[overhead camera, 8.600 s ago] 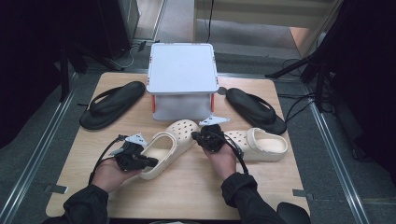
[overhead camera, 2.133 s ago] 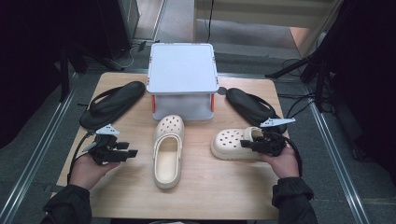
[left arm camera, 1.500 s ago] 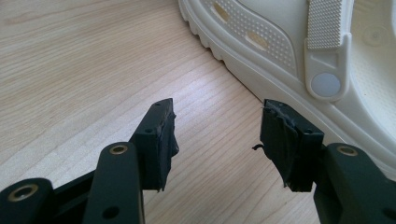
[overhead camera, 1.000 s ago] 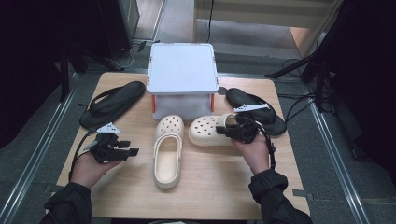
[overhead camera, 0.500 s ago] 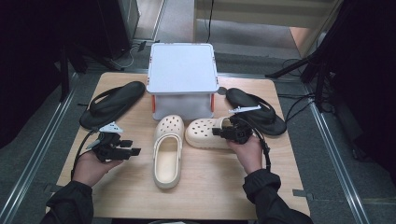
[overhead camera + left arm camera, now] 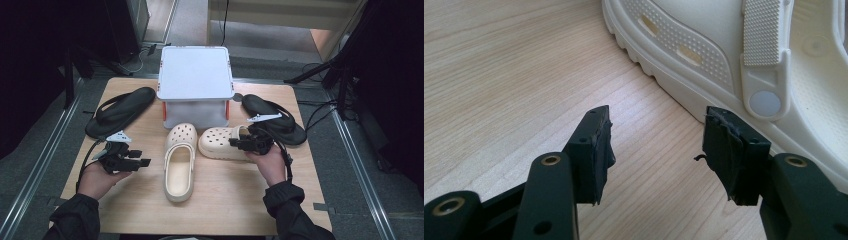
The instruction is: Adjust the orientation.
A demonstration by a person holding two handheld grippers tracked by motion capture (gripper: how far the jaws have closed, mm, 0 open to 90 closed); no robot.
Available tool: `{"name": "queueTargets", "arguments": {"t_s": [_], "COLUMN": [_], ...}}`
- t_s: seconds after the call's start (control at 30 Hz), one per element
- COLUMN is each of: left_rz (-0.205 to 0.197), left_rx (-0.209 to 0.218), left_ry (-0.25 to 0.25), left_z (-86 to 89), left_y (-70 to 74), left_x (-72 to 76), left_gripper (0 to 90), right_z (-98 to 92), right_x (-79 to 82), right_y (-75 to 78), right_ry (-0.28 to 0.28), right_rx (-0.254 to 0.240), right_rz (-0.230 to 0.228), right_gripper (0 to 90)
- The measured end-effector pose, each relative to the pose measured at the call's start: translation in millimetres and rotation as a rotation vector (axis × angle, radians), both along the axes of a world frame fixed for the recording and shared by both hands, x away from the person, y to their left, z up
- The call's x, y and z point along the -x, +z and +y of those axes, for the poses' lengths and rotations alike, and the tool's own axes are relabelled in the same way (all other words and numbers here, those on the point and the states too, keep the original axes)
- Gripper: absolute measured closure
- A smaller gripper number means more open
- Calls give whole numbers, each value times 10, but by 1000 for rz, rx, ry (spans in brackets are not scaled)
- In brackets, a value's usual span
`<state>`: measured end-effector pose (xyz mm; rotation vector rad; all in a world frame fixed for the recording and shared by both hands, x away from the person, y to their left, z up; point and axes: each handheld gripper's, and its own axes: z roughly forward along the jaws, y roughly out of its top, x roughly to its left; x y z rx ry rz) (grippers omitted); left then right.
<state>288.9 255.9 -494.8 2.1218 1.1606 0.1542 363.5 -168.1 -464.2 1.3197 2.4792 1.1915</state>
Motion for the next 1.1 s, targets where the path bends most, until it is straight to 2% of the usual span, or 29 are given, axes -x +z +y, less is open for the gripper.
{"name": "queueTargets", "arguments": {"t_s": [0.2,0.3,0.4,0.5,0.6,0.73,0.9,0.93,1.1], "left_rz": [-1,-1,-2,-2,-1,-1,3,3,4], "left_rx": [3,1,2,6,7,0,-2,-1,-5], "left_ry": [5,4,4,7,7,6,4,6,4], "left_z": [3,2,3,6,5,-2,-7,-8,-11], "left_y": [-5,-5,-3,-5,-7,-11,-20,-21,-24], "left_x": [0,-1,0,1,0,-1,-4,-4,-5], "left_gripper": [455,456,455,454,453,452,449,449,448], "right_z": [-125,-268,-369,-436,-506,-539,-477,-460,-454], "right_x": [99,143,147,157,127,73,25,25,41], "right_y": [72,89,83,75,49,-31,-119,-124,-116], "right_ry": [14,1,-3,-8,-27,-54,-38,-39,-32], "right_rx": [-6,-20,-28,2,11,34,87,98,103], "right_rz": [-21,-17,-8,-24,-25,-14,5,-3,-1], "right_gripper": [614,667,775,856,900,900,900,900,900]}}
